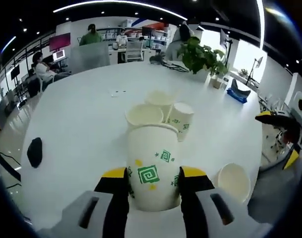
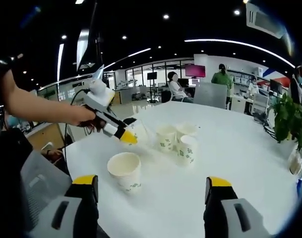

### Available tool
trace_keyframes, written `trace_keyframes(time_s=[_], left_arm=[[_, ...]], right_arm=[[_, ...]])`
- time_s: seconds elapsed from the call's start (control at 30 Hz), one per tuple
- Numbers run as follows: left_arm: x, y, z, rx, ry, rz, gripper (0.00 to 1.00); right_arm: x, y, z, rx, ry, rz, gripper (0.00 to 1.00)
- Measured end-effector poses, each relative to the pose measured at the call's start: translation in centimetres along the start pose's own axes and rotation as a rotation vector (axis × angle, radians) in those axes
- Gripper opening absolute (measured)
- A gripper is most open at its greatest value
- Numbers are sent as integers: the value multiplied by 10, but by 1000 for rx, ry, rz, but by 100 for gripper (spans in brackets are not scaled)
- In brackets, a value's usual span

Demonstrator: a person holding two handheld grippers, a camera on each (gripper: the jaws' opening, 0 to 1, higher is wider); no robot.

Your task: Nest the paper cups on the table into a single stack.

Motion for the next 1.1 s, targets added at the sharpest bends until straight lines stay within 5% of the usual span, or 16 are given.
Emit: trace_keyframes(time_s=[0.5,1.1], left_arm=[[24,29,-47,-67,81,70,38],[18,67,-73,-202,81,287,38]], right_arm=[[18,-7,-2,54,35,-4,80],[49,-24,-2,186,91,34,59]])
Point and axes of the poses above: the point that each gripper's makers call its tool centre point, and the gripper's own axes: z roughly forward along the fingers, y roughly to its right, x roughly out of its top, the point moved 4 cm from there along -z, roughly backward along the fingers, and after that the axes turned 1 degree about y, right-handed, at the moved point
